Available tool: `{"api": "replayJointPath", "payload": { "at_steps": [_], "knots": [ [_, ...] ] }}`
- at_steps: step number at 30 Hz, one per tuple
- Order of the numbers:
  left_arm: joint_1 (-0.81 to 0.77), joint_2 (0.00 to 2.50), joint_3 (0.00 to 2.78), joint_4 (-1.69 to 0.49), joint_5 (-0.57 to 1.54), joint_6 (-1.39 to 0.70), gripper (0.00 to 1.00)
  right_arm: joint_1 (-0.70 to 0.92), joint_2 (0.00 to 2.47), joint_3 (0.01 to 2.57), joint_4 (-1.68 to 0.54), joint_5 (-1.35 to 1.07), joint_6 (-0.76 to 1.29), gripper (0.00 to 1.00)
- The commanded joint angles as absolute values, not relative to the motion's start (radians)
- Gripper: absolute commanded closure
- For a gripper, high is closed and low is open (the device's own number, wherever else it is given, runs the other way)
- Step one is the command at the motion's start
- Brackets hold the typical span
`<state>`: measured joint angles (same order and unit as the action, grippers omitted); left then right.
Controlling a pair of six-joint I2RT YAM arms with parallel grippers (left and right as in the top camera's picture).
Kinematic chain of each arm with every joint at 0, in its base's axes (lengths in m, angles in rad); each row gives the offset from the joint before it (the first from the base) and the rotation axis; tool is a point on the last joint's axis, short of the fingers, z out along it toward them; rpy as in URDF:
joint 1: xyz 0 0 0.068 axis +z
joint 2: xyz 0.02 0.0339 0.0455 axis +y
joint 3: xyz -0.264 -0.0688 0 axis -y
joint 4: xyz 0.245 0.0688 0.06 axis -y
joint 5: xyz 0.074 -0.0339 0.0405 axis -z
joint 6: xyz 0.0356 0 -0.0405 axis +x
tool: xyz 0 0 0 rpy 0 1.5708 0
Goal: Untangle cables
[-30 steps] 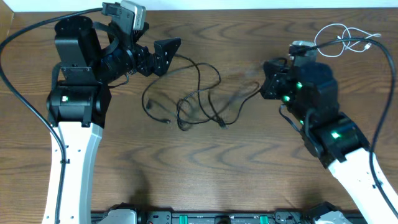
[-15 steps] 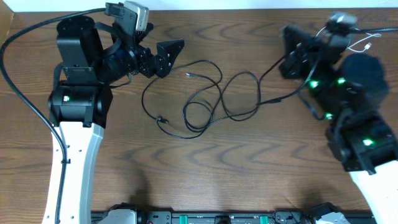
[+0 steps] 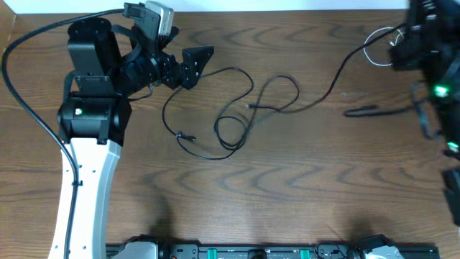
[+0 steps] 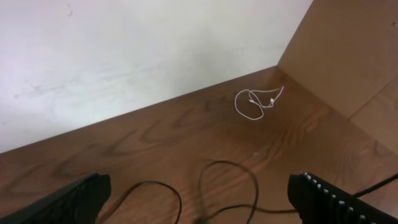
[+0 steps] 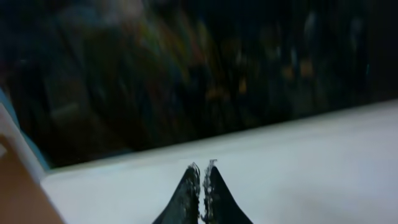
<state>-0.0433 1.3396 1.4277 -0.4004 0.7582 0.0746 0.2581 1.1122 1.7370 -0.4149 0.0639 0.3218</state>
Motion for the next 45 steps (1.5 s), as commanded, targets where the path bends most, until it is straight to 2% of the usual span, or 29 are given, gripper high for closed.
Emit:
{"api": "replayJointPath", "payload": {
  "at_steps": [1, 12, 23, 31, 40, 45],
  "knots": [
    [-0.052, 1.351, 1.459, -0.398, 0.775, 0.07, 0.04, 0.254, 1.119, 1.877, -0.473, 0.127, 0.221, 0.99],
    [-0.059, 1.351, 1.459, -0.398, 0.775, 0.07, 0.04, 0.254, 1.235, 2.241, -0.759, 0.234, 0.099, 0.99],
    [-0.059, 1.351, 1.459, -0.398, 0.775, 0.07, 0.04, 0.254, 1.559, 2.542, -1.058, 0.229, 0.118, 0.99],
    [-0.059, 1.351, 1.459, -0.398, 0.774, 0.07, 0.04, 0.254, 1.643, 2.606, -1.136, 0.233, 0.1, 0.99],
    [-0.059, 1.351, 1.459, -0.398, 0.775, 0.07, 0.04, 0.191, 1.656, 2.606, -1.304, 0.425, 0.089, 0.99],
    [-0.059, 1.351, 1.459, -0.398, 0.775, 0.07, 0.04, 0.157, 1.689, 2.606, -1.438, 0.545, 0.158, 0.99]
  ]
}}
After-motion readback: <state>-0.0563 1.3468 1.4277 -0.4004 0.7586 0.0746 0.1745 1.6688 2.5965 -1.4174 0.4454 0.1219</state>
